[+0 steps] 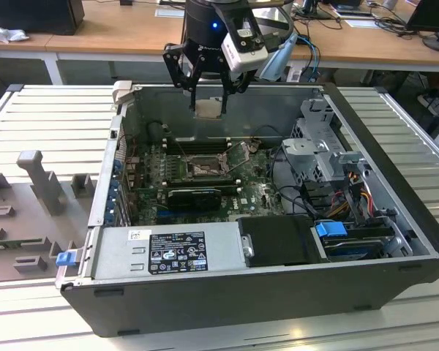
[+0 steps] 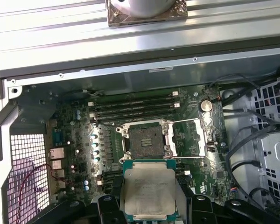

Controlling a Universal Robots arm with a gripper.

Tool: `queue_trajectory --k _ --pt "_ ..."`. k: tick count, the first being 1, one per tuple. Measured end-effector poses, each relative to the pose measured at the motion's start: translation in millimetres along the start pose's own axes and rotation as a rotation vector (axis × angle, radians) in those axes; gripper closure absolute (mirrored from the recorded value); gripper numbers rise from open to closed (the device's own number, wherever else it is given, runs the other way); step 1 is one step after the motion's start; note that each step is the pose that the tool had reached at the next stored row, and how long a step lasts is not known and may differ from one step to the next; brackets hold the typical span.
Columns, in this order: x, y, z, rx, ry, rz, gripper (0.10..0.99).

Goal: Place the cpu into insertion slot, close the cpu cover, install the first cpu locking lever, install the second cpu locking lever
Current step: 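Place the cpu into insertion slot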

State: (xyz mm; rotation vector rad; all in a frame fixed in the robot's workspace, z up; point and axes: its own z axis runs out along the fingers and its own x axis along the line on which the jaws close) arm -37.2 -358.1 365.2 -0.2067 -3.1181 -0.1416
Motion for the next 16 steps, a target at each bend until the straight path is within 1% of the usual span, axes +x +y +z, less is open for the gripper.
queue_trajectory --k 16 --pt "0.0 0.0 0.0 -0.001 -0.0027 0.031 0.557"
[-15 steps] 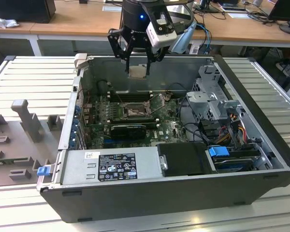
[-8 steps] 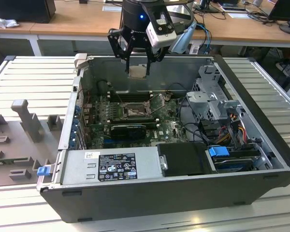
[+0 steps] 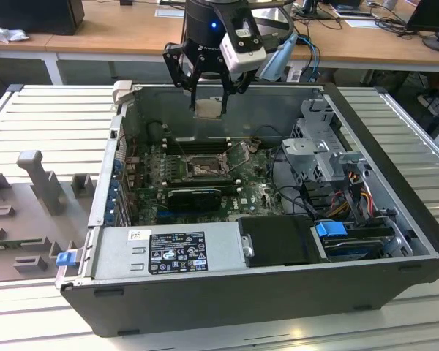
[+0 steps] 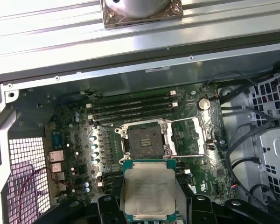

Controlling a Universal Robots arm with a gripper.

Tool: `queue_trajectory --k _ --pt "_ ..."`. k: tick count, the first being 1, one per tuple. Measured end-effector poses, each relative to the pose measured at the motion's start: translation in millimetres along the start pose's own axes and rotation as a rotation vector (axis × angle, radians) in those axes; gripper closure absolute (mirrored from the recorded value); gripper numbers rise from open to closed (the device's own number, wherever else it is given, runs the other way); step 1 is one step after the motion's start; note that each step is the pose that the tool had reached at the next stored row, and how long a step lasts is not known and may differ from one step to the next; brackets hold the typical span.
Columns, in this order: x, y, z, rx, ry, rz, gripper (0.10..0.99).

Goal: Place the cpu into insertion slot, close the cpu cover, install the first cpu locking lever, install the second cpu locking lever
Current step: 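Place the cpu into insertion slot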

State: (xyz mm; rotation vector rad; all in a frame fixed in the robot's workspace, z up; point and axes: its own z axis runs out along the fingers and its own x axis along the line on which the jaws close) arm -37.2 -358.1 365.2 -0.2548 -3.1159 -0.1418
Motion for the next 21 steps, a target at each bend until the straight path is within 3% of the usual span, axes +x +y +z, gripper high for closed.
queue_trajectory --k 21 --pt "0.0 0.0 0.0 -0.001 -0.0038 0.042 0.557"
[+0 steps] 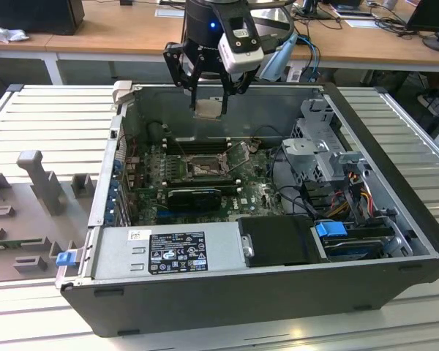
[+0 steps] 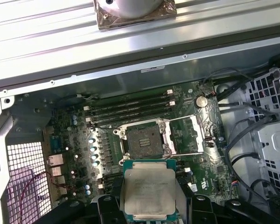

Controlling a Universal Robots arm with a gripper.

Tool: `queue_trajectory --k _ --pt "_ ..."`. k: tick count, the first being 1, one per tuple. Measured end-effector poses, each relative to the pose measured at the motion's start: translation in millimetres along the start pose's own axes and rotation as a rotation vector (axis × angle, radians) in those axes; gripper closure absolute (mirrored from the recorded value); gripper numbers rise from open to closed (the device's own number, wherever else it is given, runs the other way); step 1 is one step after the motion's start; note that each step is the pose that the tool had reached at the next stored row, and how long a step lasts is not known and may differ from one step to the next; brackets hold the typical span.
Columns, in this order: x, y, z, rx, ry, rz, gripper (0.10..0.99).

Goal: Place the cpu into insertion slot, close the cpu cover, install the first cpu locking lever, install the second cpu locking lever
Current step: 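Place the cpu into insertion slot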

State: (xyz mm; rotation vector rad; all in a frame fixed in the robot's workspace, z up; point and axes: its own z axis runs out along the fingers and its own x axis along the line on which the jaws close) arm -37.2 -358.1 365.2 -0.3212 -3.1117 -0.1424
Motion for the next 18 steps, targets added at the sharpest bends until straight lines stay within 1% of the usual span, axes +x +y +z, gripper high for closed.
queue_trajectory --k 18 --pt "0.0 0.0 0.0 -0.001 -0.0037 0.041 0.557"
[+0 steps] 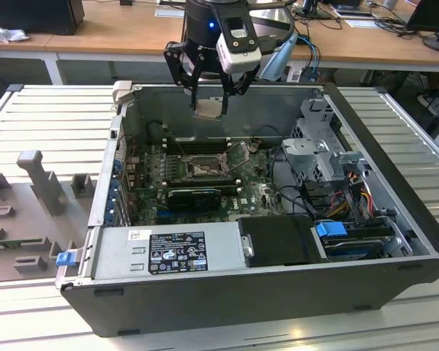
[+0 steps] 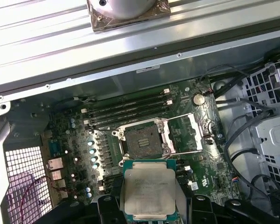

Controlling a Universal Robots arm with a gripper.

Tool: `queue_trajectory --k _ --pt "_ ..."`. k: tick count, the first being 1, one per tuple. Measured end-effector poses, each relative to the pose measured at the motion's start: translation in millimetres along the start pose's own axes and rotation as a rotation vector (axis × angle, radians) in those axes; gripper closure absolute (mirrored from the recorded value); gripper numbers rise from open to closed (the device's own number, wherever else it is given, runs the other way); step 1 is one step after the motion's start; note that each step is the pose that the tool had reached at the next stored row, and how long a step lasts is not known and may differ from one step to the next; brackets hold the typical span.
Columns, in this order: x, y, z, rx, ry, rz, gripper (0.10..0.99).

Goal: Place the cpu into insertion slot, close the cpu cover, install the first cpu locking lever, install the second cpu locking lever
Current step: 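Place the cpu into insertion slot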

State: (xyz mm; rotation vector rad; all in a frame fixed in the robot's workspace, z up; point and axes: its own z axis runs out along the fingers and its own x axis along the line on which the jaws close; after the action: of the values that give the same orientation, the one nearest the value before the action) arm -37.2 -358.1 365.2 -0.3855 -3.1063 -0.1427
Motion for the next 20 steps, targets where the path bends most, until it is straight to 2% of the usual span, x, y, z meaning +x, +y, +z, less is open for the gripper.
queue_trajectory --k 20 --pt "0.0 0.0 0.0 -0.001 -0.0043 0.049 0.557"
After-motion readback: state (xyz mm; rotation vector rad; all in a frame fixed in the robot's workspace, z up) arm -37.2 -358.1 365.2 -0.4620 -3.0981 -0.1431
